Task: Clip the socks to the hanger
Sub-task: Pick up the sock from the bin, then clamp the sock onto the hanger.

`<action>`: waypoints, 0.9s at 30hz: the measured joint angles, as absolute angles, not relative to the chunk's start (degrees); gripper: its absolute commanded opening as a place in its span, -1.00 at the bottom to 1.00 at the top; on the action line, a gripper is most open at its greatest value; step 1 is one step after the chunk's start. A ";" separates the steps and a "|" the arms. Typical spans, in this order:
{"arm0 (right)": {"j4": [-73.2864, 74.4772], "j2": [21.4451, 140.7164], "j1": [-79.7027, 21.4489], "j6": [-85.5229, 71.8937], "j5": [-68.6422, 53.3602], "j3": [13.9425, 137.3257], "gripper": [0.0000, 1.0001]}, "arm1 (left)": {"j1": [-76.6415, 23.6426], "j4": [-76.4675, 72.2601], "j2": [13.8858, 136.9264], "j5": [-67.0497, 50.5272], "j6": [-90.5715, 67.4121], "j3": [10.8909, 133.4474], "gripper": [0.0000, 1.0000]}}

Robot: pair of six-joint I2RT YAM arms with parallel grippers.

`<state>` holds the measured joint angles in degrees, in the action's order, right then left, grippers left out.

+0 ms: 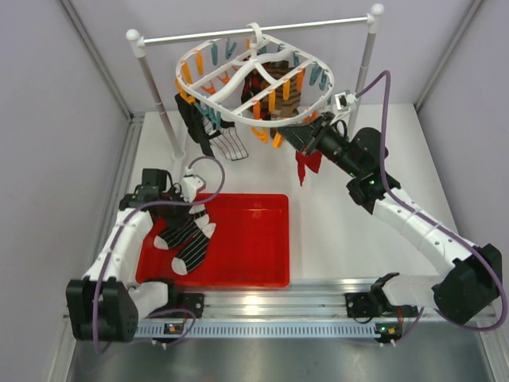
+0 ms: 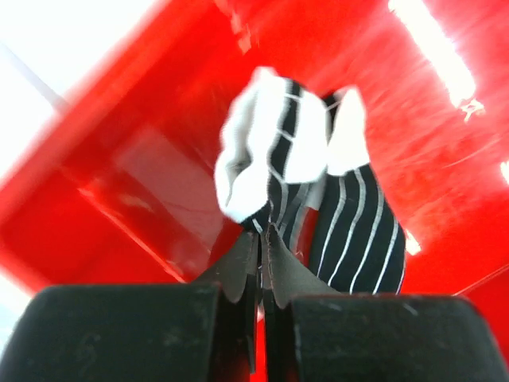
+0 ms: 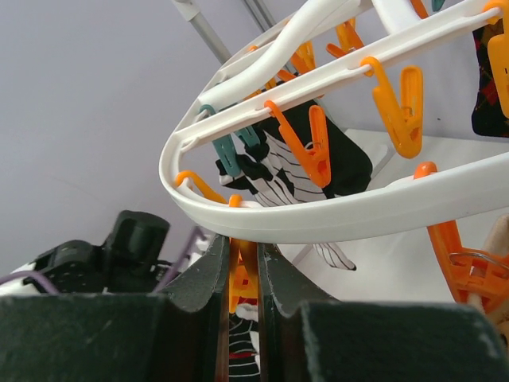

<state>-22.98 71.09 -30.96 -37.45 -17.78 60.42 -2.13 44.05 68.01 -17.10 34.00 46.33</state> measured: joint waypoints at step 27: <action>-23.18 71.11 -30.94 -35.51 -20.71 60.42 -1.00 | -17.39 33.08 53.82 -41.82 48.73 62.39 -1.00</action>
